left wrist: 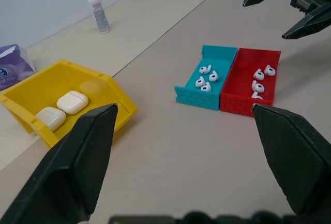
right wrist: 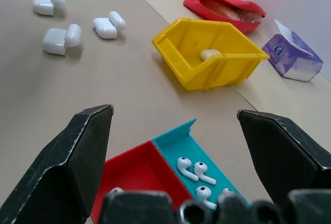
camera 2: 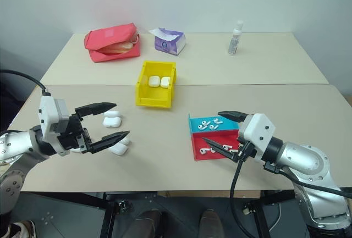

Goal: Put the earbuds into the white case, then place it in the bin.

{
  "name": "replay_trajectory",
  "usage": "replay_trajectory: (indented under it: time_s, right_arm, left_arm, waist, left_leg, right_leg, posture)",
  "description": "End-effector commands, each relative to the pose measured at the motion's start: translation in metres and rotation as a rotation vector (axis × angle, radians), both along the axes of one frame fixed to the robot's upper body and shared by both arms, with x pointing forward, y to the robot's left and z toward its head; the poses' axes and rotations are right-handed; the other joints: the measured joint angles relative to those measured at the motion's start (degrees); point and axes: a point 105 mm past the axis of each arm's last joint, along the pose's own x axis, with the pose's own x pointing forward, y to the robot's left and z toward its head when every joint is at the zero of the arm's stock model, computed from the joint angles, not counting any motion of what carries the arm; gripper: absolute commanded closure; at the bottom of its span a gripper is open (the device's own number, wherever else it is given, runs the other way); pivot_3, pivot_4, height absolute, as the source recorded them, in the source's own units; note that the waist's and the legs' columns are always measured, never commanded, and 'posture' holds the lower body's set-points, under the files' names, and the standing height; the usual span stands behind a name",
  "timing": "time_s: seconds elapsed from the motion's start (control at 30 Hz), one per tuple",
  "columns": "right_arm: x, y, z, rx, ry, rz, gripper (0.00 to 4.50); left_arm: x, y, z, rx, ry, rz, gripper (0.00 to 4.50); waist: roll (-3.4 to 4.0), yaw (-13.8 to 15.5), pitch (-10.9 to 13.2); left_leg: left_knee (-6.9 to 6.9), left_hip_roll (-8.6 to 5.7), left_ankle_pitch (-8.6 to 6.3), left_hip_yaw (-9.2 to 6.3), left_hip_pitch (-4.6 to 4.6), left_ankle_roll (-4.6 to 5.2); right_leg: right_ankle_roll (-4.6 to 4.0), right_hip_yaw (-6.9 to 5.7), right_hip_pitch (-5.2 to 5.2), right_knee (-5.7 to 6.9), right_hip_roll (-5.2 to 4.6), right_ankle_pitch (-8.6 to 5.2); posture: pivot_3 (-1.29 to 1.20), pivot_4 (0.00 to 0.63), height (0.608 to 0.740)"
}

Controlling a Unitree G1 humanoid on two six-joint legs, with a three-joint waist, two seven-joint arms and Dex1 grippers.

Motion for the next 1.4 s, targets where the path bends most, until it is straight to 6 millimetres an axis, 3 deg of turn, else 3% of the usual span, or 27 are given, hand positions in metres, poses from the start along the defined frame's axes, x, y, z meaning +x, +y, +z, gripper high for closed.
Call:
replay_trajectory:
  time_s: [0.03,0.37,0.5,0.73,0.87,1.13,1.27,1.4]
  right_arm:
    - [-0.003,-0.001,0.015,-0.001,-0.067,0.000,0.02]
    - [0.002,-0.004,0.018,0.002,-0.081,-0.014,0.02]
    - [0.007,-0.003,0.022,0.000,-0.087,0.003,0.02]
    - [0.007,0.001,0.031,0.022,-0.053,0.021,0.02]
    - [0.004,0.007,0.032,0.058,-0.054,0.016,0.02]
    - [-0.001,0.015,0.022,0.110,-0.030,0.009,0.02]
    - [0.000,0.016,0.019,0.113,-0.019,0.008,0.02]
    - [0.000,0.017,0.019,0.114,-0.010,0.022,0.02]
  left_arm:
    - [-0.002,0.003,0.012,-0.012,-0.020,0.005,0.00]
    - [-0.008,0.013,0.014,0.076,0.113,0.023,0.00]
    - [-0.008,0.016,0.019,0.146,0.060,0.032,0.00]
    - [0.007,0.051,0.014,0.302,0.147,0.242,0.00]
    - [-0.003,0.081,-0.006,0.499,0.494,0.374,0.00]
    - [-0.012,0.130,-0.023,0.614,0.734,0.672,0.00]
    - [-0.006,0.148,-0.025,0.482,0.841,0.881,0.00]
    - [-0.001,0.153,-0.027,0.408,0.900,0.939,0.00]
  waist:
    - [0.00,0.0,0.0]
    - [-0.01,-0.2,0.0]
    - [-0.01,-0.4,0.0]
    - [-0.02,-0.6,0.0]
    - [-0.18,-0.8,0.1]
    - [-0.14,-0.9,0.1]
    - [-0.18,-0.7,0.2]
    - [-0.24,-0.7,0.1]
  left_leg:
    - [0.00,0.00,0.00,0.01,0.00,0.00]
    - [-0.03,0.06,-0.02,0.10,0.00,0.02]
    - [-0.03,0.06,-0.03,0.17,0.00,0.02]
    - [-0.08,0.13,-0.05,0.18,0.00,0.01]
    - [-0.07,0.18,-0.10,0.24,-0.10,0.03]
    - [-0.05,0.24,-0.11,0.30,0.01,0.03]
    - [-0.05,0.22,-0.11,0.33,0.01,0.03]
    - [0.04,0.18,-0.11,0.30,0.01,0.03]
  right_leg:
    - [0.00,0.00,0.00,0.00,0.00,0.00]
    - [0.00,0.09,-0.09,0.02,0.06,0.00]
    - [0.00,0.14,-0.09,0.01,0.05,0.00]
    - [-0.01,0.16,-0.12,0.01,0.16,0.00]
    - [-0.01,0.21,-0.26,0.03,0.27,0.01]
    - [-0.01,0.25,-0.21,0.07,0.33,0.01]
    - [-0.01,0.26,-0.21,0.06,0.33,0.01]
    - [0.01,0.22,-0.19,0.13,0.34,0.02]
  posture:
    - [0.00,0.150,0.740]
    - [0.00,0.150,0.740]
    - [0.00,0.150,0.740]
    - [0.00,0.150,0.740]
    - [0.00,0.150,0.740]
    - [0.00,0.150,0.740]
    - [0.00,0.150,0.740]
    - [0.00,0.150,0.740]
